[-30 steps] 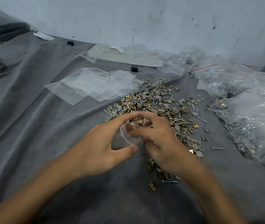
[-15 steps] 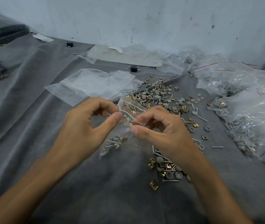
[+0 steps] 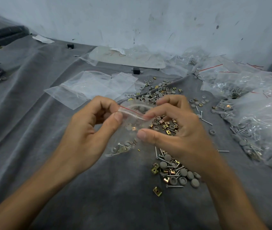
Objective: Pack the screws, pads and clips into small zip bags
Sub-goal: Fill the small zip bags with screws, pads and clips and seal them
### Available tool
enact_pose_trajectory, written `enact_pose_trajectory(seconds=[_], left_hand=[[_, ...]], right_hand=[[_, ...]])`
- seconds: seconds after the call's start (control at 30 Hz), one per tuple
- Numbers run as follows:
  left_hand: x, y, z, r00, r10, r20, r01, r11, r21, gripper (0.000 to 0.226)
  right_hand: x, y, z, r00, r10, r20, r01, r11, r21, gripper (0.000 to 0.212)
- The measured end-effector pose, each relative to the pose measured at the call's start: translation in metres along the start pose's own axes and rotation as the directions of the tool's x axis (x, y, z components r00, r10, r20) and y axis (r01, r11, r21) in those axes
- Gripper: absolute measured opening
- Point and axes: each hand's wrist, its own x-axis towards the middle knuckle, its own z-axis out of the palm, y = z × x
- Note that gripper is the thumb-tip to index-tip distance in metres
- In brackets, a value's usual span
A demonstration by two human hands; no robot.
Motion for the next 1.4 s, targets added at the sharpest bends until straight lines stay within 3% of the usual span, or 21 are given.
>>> enact_pose_trajectory(seconds=[0.07, 0.17, 0.23, 0.47, 0.63, 0.87, 1.2, 1.4], left_hand=[[0.000, 0.000, 0.003, 0.999, -0.026, 0.040, 0.029, 0.996, -0.082, 0.008], [0.000, -0.002, 0.006, 0.996, -0.056, 0.073, 0.067, 0.983, -0.169, 0.011], [0.000, -0.001, 0.005, 0.996, -0.060, 0.062, 0.070, 0.982, -0.177, 0.013], [-0.001, -0.004, 0.006, 1.000, -0.001, 0.001, 0.001, 0.997, -0.072, 0.011], [-0.006, -0.004, 0.014, 0.998, -0.017, -0.053, 0.012, 0.995, -0.101, 0.011], [-0.003, -0.003, 0.013, 0.995, -0.101, 0.025, 0.104, 0.977, -0.186, 0.013], [-0.002, 0.003, 0.011, 0.986, -0.165, -0.009, 0.160, 0.964, -0.214, 0.012], [-0.006, 0.000, 0.014, 0.995, -0.089, -0.039, 0.083, 0.987, -0.139, 0.012]], right_hand=[[0.000, -0.002, -0.001, 0.999, 0.030, 0.042, -0.031, 0.999, 0.016, 0.023], [0.001, -0.004, 0.000, 0.998, 0.042, 0.049, -0.051, 0.978, 0.203, 0.014], [0.001, -0.006, 0.001, 0.999, 0.033, 0.026, -0.038, 0.970, 0.239, 0.015], [0.000, -0.008, 0.001, 1.000, -0.001, -0.001, 0.001, 0.985, 0.172, 0.012], [-0.001, -0.007, 0.009, 0.999, 0.034, 0.008, -0.035, 0.994, 0.105, 0.040], [-0.001, -0.008, 0.010, 0.999, 0.016, 0.052, -0.021, 0.995, 0.100, 0.014], [-0.001, -0.009, 0.011, 0.998, 0.021, 0.062, -0.027, 0.995, 0.101, 0.020], [-0.001, -0.014, 0.015, 0.999, -0.009, 0.033, 0.005, 0.993, 0.117, 0.014]])
